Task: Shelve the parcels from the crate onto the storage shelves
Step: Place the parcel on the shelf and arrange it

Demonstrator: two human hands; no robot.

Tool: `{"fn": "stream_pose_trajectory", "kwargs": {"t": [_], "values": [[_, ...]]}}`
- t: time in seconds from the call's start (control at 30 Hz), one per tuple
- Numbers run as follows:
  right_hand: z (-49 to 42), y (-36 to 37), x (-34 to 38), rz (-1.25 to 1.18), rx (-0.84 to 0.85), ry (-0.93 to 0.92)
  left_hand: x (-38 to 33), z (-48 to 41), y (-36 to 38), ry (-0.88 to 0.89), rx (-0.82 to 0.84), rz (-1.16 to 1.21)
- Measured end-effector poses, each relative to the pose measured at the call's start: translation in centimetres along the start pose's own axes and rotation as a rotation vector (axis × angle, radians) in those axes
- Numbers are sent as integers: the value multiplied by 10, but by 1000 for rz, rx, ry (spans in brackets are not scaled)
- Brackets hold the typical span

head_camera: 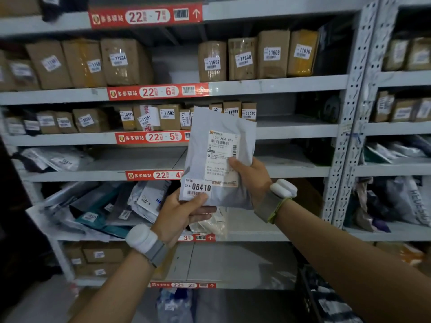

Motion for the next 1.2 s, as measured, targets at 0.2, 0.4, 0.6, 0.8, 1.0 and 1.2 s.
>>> {"fn": "stream_pose_trajectory", "kwargs": {"t": [0.2,0.4,0.6,0.8,1.0,1.2], "values": [[3,8,1,121,-18,-25,10,4,-4,-2,-85,35],[-9,-7,-20,246,-82,66,23,1,-22,-17,-199,-20],[-10,-69,-60,522,-231,148,77,10,-19,-119,-216,-92],[-4,-151,-132,744,-260,352,168,29,4,-296,-119,-196],[31,-297,-254,921,-268,716,298,67,45,-562,10,-311],[113,-475,-410,943,-263,1179,415,107,108,-775,78,-347]]}}
Point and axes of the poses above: each hand's wrist, its own z-axis away from the middle knuckle, its own y-axis out of the palm, x = y × z, the point moved 10 cm from there along -z, towards the middle knuckle, and after that the axes turned 14 degrees about y, right-handed, at the moved point
